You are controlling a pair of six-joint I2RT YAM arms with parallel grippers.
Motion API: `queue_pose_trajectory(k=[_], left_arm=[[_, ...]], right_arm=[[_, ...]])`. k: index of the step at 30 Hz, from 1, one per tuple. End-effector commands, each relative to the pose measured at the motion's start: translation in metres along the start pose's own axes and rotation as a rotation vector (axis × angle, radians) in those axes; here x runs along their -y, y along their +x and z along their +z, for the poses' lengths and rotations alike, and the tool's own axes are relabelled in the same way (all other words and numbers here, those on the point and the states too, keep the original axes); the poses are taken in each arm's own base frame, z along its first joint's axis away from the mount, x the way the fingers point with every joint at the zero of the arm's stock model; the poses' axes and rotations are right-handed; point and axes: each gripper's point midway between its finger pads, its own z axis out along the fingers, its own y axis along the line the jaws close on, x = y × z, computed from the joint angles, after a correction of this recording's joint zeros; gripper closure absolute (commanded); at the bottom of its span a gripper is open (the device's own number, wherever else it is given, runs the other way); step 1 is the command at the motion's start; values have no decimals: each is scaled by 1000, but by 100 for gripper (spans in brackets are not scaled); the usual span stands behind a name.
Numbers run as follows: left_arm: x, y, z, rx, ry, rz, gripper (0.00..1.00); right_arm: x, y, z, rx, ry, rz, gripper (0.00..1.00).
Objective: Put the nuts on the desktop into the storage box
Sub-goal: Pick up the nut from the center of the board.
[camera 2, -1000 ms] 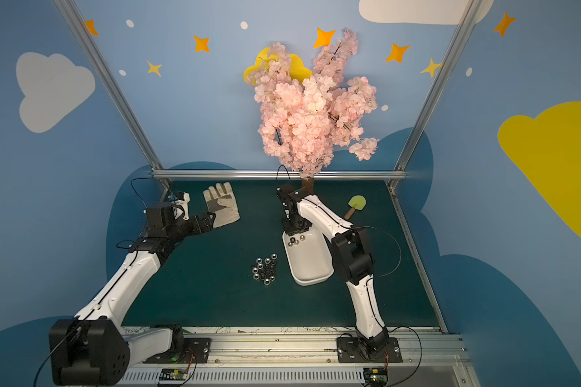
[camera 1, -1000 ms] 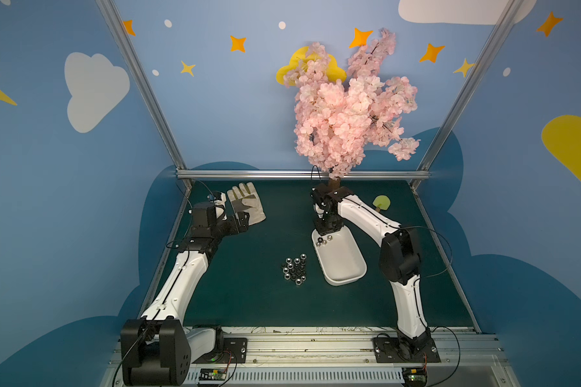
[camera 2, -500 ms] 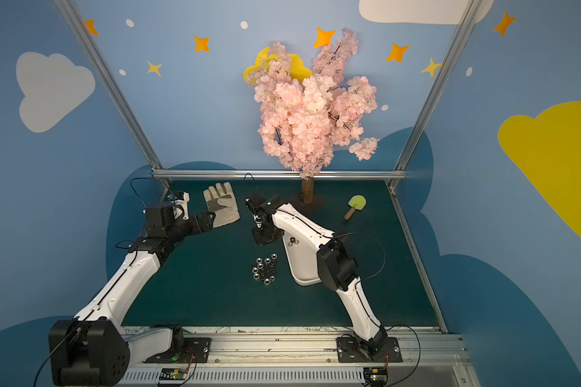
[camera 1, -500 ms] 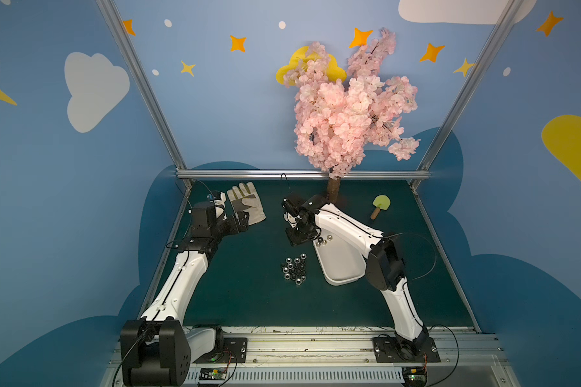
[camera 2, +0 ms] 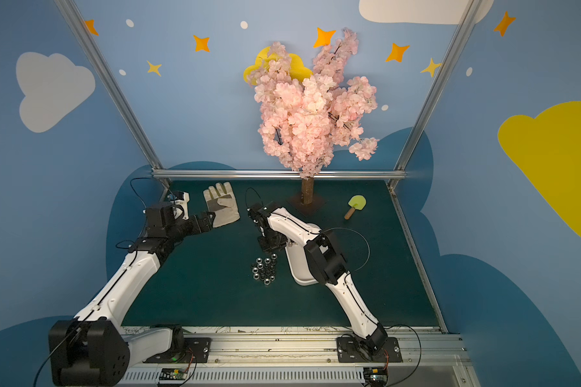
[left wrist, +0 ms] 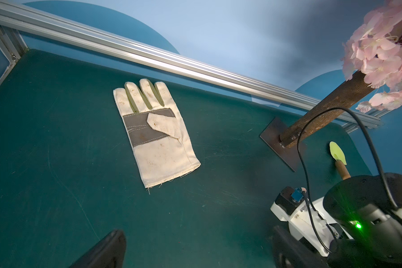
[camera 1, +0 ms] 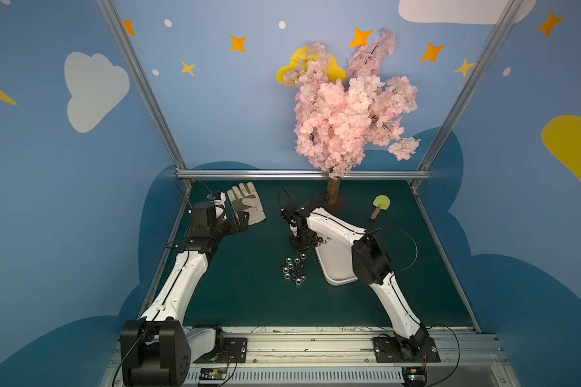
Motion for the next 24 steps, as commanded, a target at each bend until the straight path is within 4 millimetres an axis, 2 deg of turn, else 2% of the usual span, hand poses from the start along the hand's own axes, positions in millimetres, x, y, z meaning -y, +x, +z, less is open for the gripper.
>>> queue_pose_trajectory(k=[1, 6, 8, 12, 15, 17, 19, 24], left_arm=[[6, -11, -7, 27, 12, 9, 0], [5, -11, -7, 29, 9, 10, 0], [5, -11, -7, 28, 10, 9, 0], [6, -12, -8, 31, 10, 12, 0], [6, -12, -8, 32, 11, 12, 0], [6, -13, -9, 31, 8, 14, 0], [5, -14, -10, 36, 4, 15, 0], [6, -14, -9, 34, 11, 13, 0]], right_arm=[[2, 8, 8, -56, 9, 10, 56], [-3, 12, 15, -76, 1, 9, 57], [-3, 13, 17, -80, -1, 10, 60], [-4, 11, 16, -75, -9, 13, 77], [-5, 7, 8, -51, -16, 15, 87], [-7, 1, -7, -4, -25, 8, 87], [-6, -8, -30, 64, -31, 6, 87], [13, -22, -102, 241, -32, 37, 87]])
